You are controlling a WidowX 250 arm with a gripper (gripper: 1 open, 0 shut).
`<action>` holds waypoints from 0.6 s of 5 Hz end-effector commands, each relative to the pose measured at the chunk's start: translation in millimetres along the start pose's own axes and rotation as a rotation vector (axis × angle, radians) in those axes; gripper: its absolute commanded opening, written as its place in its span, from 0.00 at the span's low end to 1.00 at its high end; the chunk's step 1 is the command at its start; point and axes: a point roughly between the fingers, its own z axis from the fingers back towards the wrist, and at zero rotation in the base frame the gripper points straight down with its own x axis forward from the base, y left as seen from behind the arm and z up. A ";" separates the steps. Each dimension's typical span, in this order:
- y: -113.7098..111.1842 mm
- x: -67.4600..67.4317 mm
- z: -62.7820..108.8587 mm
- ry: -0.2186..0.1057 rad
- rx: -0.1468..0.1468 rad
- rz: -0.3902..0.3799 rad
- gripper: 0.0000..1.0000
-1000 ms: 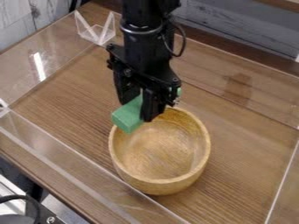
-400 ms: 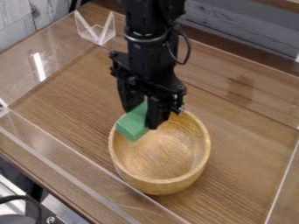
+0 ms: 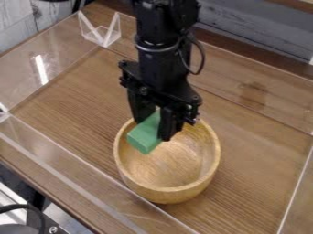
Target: Put the green block in the brown bowl
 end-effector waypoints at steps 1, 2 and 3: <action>-3.4 5.3 7.9 -0.053 -0.005 0.007 0.00; -5.7 5.7 4.3 -0.053 -0.010 0.011 0.00; -8.5 6.1 -0.5 -0.052 -0.012 0.018 0.00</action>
